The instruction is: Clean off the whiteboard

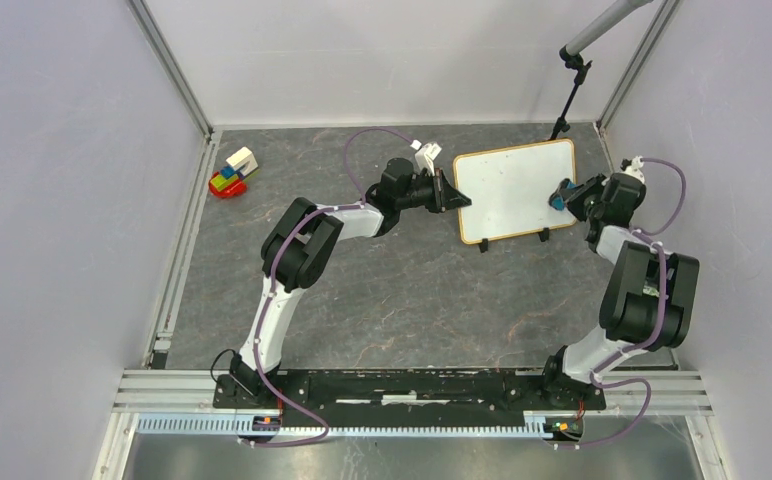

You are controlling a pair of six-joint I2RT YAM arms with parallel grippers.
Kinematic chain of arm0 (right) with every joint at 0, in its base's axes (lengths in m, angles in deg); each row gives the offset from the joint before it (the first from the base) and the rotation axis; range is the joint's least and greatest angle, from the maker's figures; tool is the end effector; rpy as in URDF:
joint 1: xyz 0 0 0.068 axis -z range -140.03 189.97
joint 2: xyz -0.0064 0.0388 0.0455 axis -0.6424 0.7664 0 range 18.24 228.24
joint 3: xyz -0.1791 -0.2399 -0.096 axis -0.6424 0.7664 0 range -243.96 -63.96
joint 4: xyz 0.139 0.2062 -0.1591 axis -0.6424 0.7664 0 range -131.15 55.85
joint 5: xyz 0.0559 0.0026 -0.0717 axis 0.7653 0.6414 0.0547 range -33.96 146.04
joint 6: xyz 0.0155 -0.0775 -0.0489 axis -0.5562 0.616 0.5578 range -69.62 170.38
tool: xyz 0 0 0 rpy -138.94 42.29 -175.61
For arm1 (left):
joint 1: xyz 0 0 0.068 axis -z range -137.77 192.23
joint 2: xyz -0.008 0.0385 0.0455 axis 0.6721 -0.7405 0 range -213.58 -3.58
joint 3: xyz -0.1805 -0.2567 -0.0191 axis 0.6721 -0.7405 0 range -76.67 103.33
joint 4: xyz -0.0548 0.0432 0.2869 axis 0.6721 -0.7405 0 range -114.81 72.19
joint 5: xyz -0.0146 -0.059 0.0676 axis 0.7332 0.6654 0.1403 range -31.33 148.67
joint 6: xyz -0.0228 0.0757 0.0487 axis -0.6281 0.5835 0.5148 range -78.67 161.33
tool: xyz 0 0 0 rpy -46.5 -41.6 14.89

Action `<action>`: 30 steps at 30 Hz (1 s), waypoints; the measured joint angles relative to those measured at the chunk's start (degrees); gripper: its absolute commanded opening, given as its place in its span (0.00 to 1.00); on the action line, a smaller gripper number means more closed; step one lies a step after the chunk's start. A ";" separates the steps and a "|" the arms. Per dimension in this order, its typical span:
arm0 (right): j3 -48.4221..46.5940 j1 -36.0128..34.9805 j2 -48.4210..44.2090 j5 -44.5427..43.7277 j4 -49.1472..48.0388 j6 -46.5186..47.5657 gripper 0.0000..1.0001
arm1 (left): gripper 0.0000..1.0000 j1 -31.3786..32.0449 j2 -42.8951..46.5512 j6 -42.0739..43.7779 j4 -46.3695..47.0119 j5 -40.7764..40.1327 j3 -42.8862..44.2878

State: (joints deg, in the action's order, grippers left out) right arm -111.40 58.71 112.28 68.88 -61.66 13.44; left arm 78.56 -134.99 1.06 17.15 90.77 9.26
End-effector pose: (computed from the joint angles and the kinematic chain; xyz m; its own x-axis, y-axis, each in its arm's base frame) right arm 0.4017 -0.1168 0.1884 -0.2581 0.7065 -0.6590 0.3496 0.7042 0.6180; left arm 0.4610 -0.3941 0.1589 -0.7087 -0.1586 -0.6874 0.6090 0.3545 -0.7096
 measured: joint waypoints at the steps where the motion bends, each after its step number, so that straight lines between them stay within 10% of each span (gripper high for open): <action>1: 0.66 -0.28 -1.14 -0.09 1.62 0.66 0.00 | 0.02 0.00 0.00 0.00 -0.02 0.00 -0.02; 15: -9.01 -11.91 -6.23 -3.04 9.05 6.62 0.01 | 0.02 0.00 0.00 0.00 -0.15 0.02 -0.02; 30: 16.85 -18.36 -13.77 -15.82 4.20 11.85 0.01 | 0.02 -0.33 -0.22 -0.02 -0.44 0.26 -0.04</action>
State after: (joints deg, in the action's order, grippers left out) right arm -94.54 40.35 98.51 53.05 -57.46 25.28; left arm 78.24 -135.21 1.04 16.71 91.03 9.21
